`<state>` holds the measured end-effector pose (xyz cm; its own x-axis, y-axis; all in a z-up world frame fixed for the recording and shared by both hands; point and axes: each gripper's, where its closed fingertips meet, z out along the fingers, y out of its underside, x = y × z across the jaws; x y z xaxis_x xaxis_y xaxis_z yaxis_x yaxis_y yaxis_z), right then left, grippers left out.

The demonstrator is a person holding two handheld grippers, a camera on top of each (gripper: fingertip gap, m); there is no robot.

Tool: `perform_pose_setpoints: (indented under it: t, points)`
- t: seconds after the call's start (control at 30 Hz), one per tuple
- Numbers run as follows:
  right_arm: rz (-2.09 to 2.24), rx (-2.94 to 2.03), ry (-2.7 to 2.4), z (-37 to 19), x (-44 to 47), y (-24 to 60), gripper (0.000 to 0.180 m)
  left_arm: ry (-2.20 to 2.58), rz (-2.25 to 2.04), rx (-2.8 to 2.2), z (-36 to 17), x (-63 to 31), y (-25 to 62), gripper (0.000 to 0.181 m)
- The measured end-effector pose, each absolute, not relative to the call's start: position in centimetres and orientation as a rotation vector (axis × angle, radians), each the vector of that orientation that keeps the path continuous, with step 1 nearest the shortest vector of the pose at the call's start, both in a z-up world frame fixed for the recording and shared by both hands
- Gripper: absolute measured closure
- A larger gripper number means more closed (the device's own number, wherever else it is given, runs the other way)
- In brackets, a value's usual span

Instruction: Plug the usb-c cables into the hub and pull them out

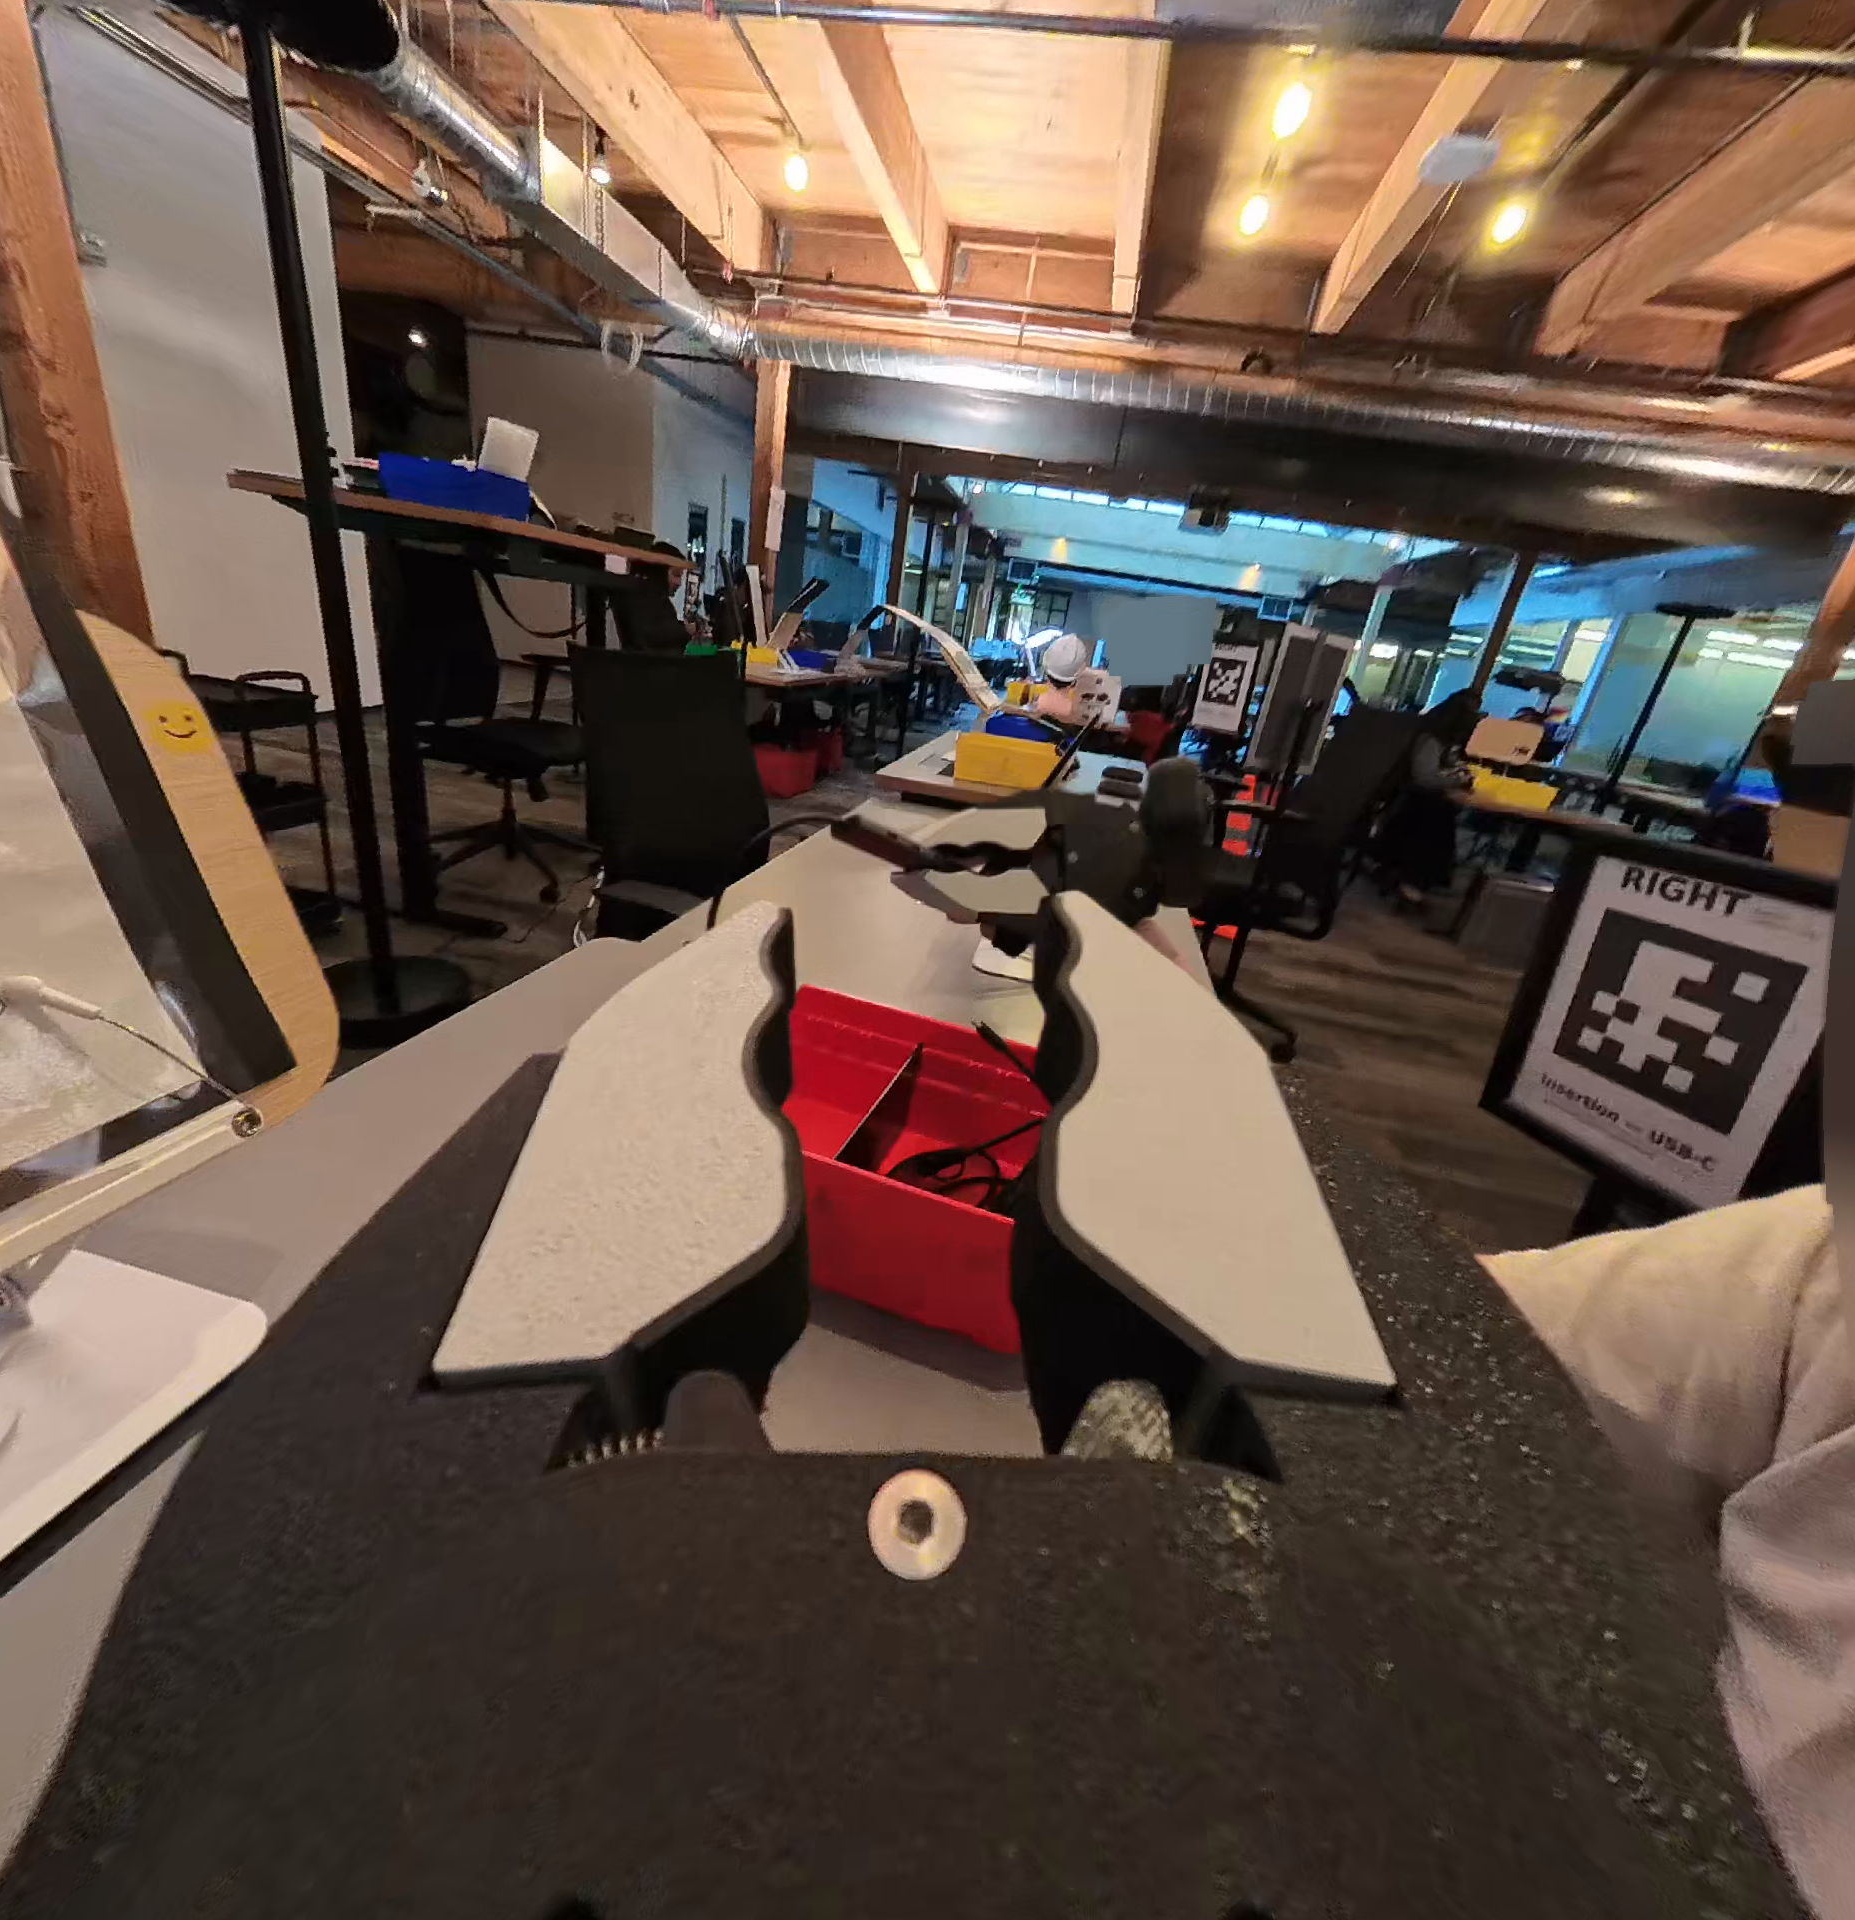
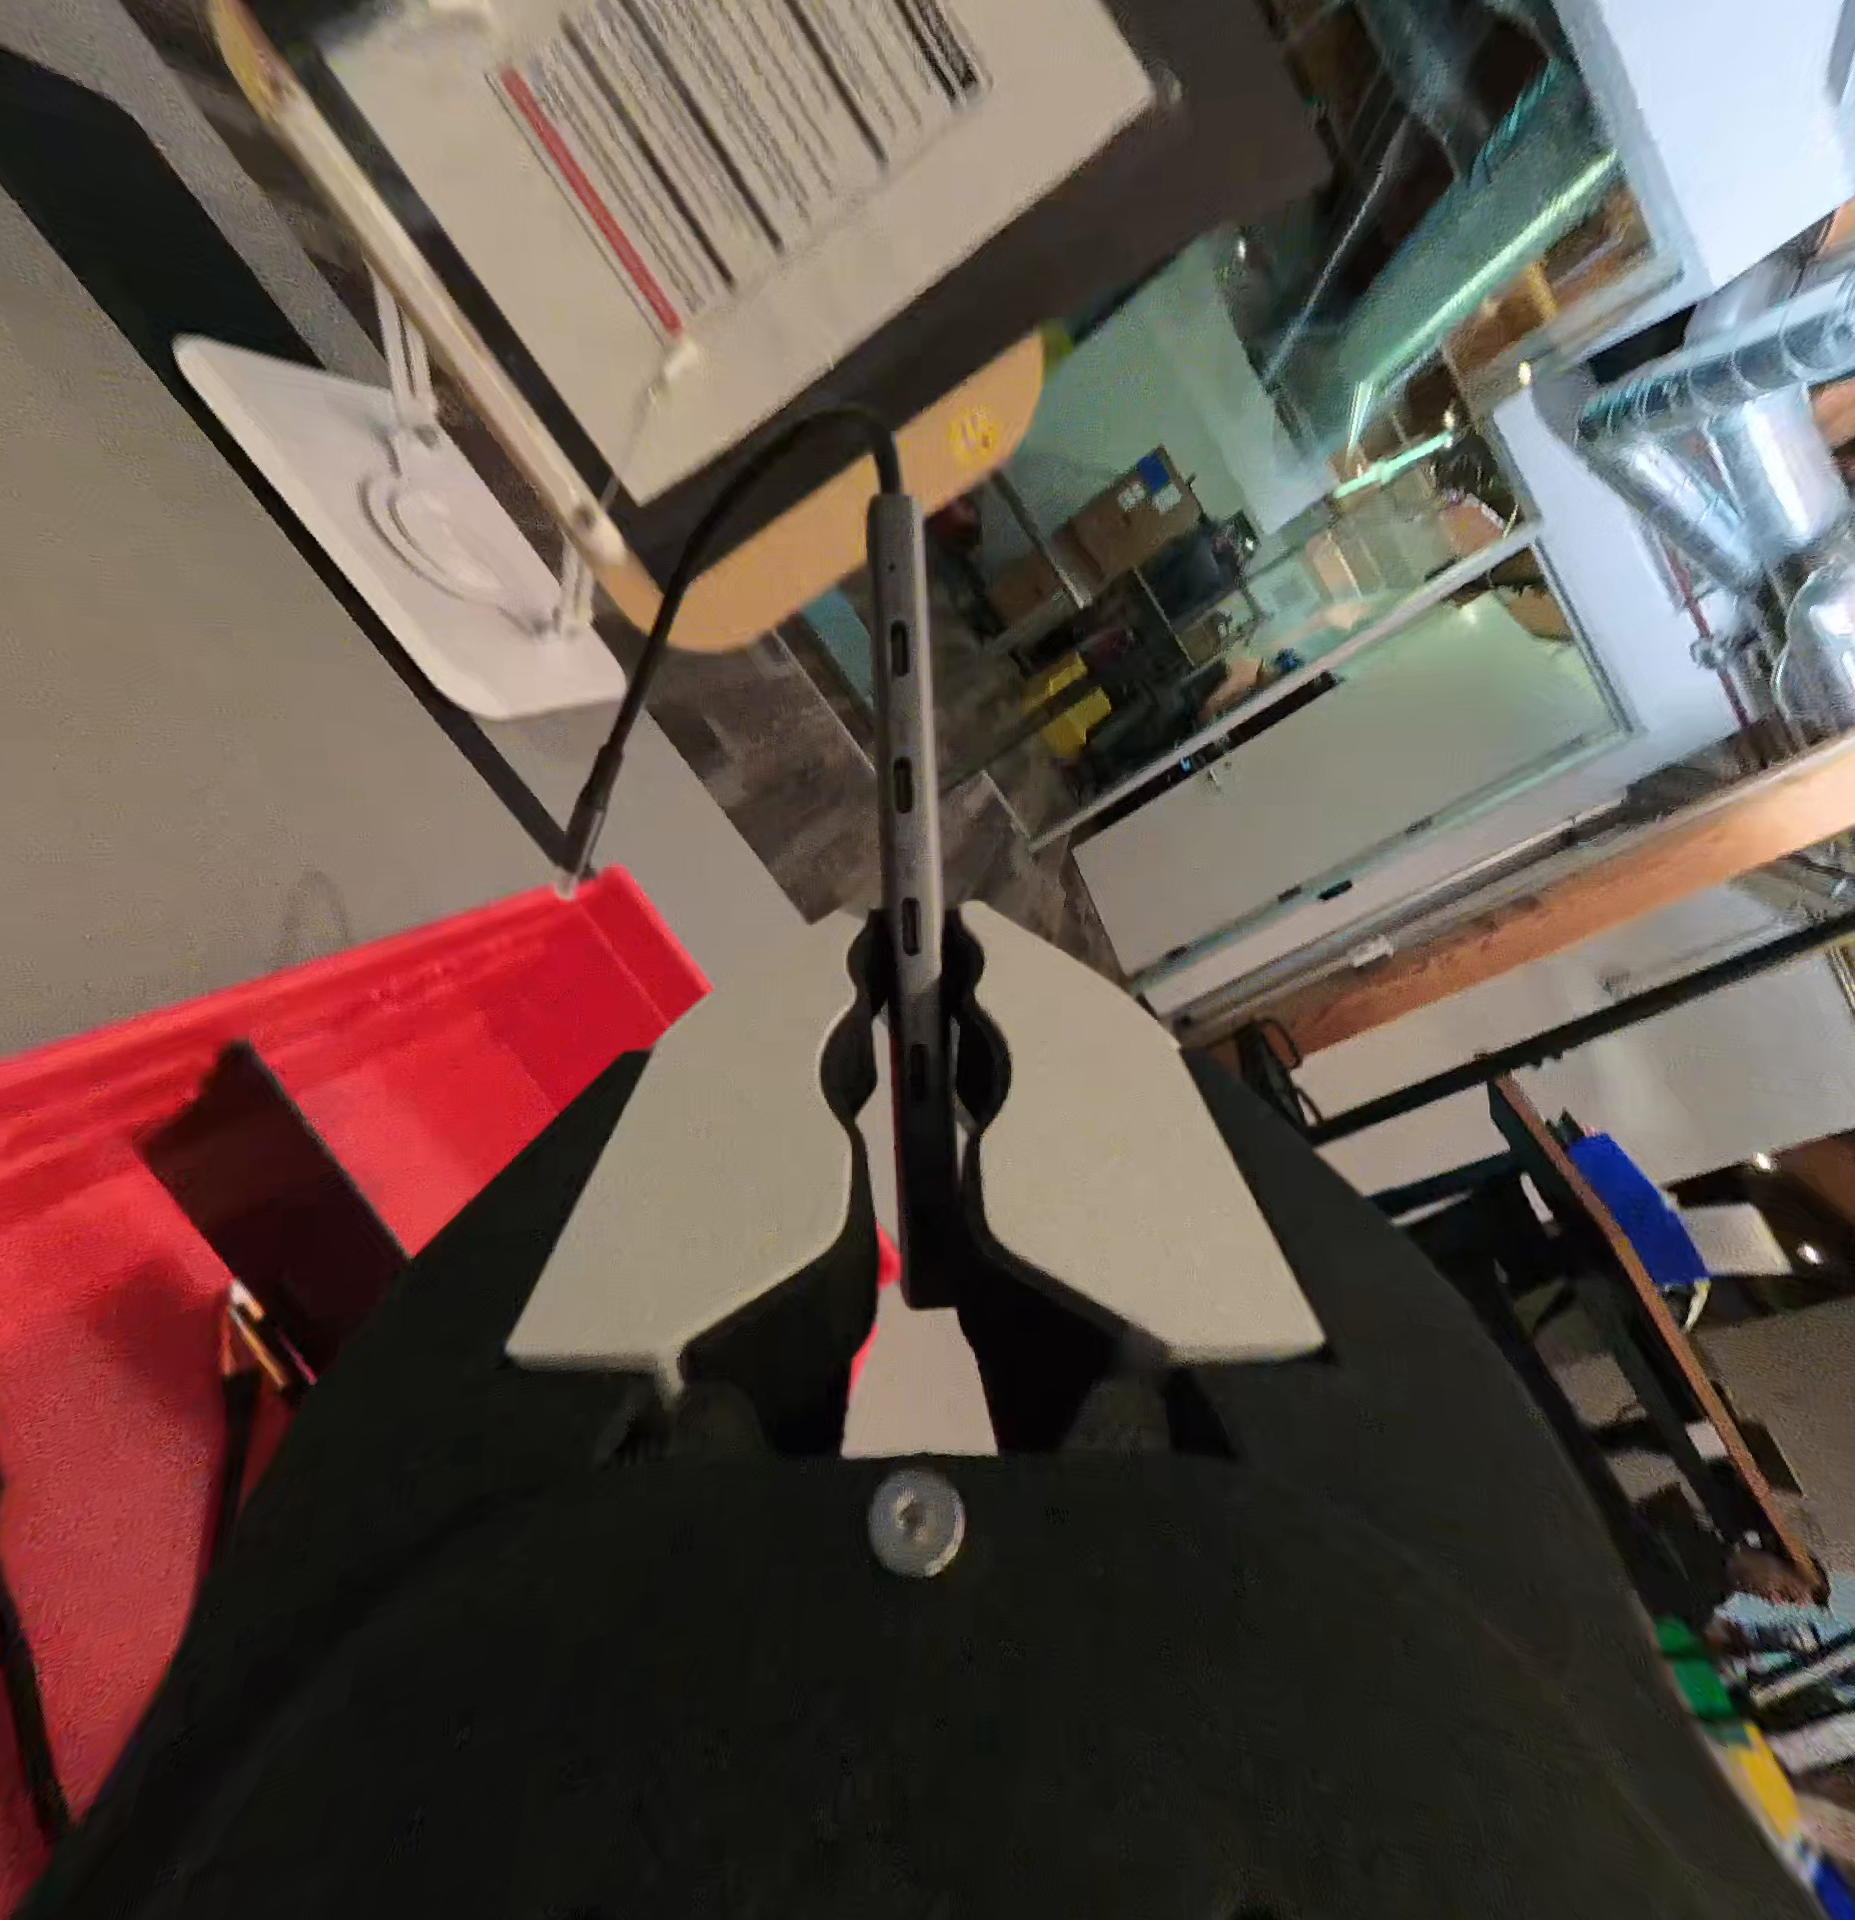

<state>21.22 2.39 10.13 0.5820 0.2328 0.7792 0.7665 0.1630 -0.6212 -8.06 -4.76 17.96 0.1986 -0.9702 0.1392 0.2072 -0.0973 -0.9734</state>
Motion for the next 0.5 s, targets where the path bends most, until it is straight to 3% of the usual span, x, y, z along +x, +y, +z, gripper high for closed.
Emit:
perform_pose_setpoints:
  t: [0.2, 0.5]
  points:
    - [-0.46, -1.734, -0.974, 1.2, 27.1, 4.7, 0.168, 0.839, -1.246, -1.259, 17.6, -8.3, -4.1, 0.14]
    - [-0.338, -2.161, -1.036, -8.3, 25.6, 8.3, 0.168, 0.883, -1.238, -1.282, 17.0, -7.3, -4.3, 0.14]
